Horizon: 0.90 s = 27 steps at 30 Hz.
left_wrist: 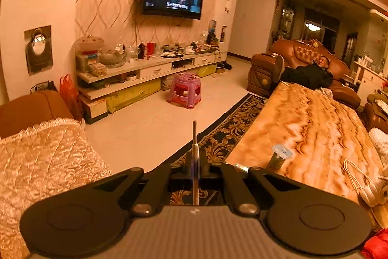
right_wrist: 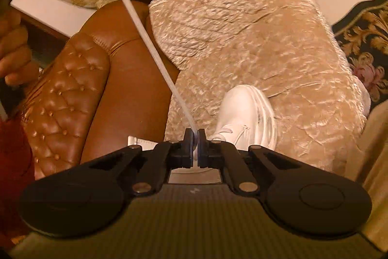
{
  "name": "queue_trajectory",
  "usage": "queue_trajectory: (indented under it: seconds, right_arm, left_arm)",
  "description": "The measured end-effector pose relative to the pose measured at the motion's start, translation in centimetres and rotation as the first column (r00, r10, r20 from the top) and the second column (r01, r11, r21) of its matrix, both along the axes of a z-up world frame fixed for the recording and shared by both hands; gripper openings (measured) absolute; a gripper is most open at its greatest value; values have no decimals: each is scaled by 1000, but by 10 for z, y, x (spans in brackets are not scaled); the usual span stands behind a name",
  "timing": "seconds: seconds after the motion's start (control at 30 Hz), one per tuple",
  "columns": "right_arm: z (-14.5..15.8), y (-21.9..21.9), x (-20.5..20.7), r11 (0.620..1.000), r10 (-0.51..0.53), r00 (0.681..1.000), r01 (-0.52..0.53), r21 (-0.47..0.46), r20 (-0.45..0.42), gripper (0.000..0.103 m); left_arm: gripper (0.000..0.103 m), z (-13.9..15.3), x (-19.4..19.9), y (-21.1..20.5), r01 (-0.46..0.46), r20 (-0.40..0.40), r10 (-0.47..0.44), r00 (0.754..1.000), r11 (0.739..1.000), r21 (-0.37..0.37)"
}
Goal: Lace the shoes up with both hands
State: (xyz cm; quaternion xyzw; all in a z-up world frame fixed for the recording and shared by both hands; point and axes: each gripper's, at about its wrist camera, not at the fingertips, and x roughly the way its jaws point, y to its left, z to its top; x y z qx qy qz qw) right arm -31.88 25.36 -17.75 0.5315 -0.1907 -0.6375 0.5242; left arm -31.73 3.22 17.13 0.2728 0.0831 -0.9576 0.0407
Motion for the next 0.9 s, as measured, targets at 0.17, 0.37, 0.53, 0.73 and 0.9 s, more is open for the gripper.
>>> queue_trajectory:
  seconds: [0.17,0.37,0.53,0.73,0.9]
  right_arm:
    - [42,38,-47,934,-269,961,276,-228,65,4]
    - [69,45,-43,945,-258,963,236,-227,-74,4]
    - [43,35,-42,978,-190,980,185,-95,-50,6]
    - [18,33,-38,985,-96,995,98,145,-20,28]
    - [34,7,-24,962,-13,973,75,264,-229,41]
  left_arm:
    - [2,6,10,-9,-26,-22,26,999,1000,8]
    - [2,6,21,-19,-64,-49,66,997,997,45]
    - [2,-4,38,-27,-106,-49,110,993,990,89]
    - [2,-26,61,-37,-155,-33,162,986,976,155]
    - [2,-44,81,-52,-200,-25,211,977,953,226]
